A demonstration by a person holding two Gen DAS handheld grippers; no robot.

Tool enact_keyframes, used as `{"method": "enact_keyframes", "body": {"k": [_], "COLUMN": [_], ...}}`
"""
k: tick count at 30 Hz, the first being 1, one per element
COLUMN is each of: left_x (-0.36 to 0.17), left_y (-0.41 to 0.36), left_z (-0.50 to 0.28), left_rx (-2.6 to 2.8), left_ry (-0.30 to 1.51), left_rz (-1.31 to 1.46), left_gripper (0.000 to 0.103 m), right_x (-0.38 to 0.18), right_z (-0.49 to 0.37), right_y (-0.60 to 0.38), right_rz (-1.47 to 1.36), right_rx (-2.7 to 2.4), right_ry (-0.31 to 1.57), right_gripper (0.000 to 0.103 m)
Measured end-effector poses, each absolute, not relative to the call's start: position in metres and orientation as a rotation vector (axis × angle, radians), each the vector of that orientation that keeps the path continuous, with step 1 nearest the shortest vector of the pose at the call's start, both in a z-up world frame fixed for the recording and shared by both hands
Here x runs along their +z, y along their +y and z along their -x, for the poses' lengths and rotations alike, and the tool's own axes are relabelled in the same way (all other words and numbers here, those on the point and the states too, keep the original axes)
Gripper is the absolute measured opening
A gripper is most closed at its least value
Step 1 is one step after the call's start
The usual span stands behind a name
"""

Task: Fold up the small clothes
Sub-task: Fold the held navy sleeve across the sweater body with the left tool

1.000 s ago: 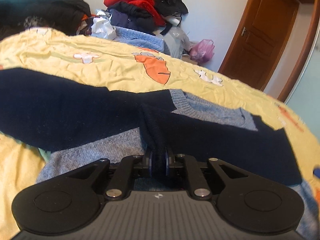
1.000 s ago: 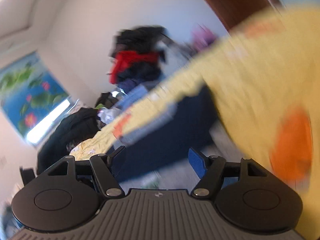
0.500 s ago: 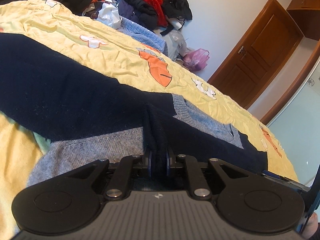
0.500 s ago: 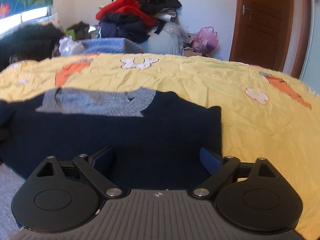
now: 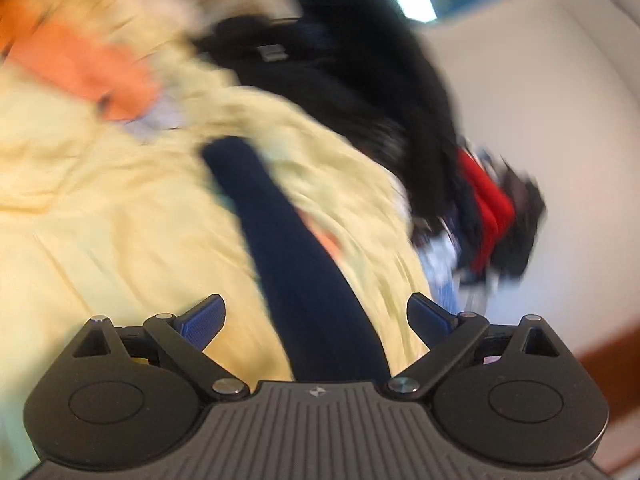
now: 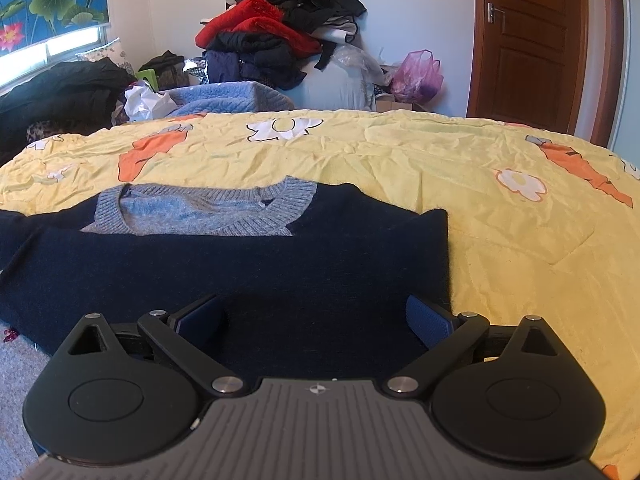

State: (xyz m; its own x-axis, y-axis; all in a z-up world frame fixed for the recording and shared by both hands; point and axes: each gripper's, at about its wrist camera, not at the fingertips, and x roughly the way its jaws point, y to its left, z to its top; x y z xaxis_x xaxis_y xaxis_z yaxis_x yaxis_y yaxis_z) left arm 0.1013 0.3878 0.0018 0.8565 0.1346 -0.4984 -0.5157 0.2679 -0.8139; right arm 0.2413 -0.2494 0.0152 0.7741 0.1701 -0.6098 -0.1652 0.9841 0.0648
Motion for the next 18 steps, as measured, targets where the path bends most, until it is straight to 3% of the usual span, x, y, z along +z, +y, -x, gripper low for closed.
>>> {"method": "enact_keyframes", "body": {"k": [6, 9, 10, 18], "left_x": [-0.005, 0.001, 0.0, -0.011], "left_y": [0.427, 0.428, 0.427, 0.429], "left_z": [-0.128, -0.15, -0.157, -0.156], "left_rx": [0.404, 0.406, 0.419, 0.46], "left_ry": [0.343, 0.394, 0.421, 0.449], "left_rz": [1.277, 1.157, 1.136, 1.135], "left_gripper": [0.095, 0.046, 0.041, 0.042], "right_x": [0.015, 0.015, 0.016, 0.016], "right_z": [-0.241, -0.241, -0.242, -0.241], "right_y": [-0.249, -0.248, -0.248, -0.249], "right_rz": [-0.012, -0.01, -0.011, -0.019], "right_rx": [0.185, 0.186, 0.187, 0.192], "right_ry": [0.661, 0.662, 0.663, 0.661], "right_gripper": [0.1, 0.101, 0.102, 0.102]}}
